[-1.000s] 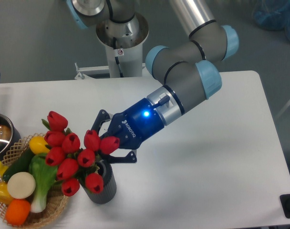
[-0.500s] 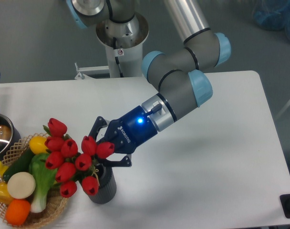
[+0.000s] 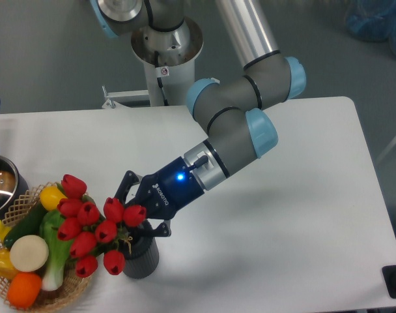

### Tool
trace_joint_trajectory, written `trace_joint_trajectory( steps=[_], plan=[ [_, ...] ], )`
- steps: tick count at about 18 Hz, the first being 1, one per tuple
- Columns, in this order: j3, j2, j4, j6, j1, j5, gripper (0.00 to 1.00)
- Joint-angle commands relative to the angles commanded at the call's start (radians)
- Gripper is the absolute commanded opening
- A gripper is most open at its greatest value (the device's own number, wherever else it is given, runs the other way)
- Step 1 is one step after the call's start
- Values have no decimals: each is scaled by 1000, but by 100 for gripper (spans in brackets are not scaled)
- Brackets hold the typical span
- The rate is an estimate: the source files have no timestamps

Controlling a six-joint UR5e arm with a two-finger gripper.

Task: Insert the flowers into the vase
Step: 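Lower the tulip stems into the black vase opening, then push the tulips further down into the vase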

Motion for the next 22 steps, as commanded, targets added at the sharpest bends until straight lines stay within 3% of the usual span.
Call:
trace_joint_trajectory(
  steps=[7,14,17,22],
  plan=[
    [-51,5,0,57,0,26,19],
    [-63,-2,0,75,-5,61,30],
    [-71,-2,0,94,-5,61,49],
    [-92,9,0,94,0,66,89]
  ],
)
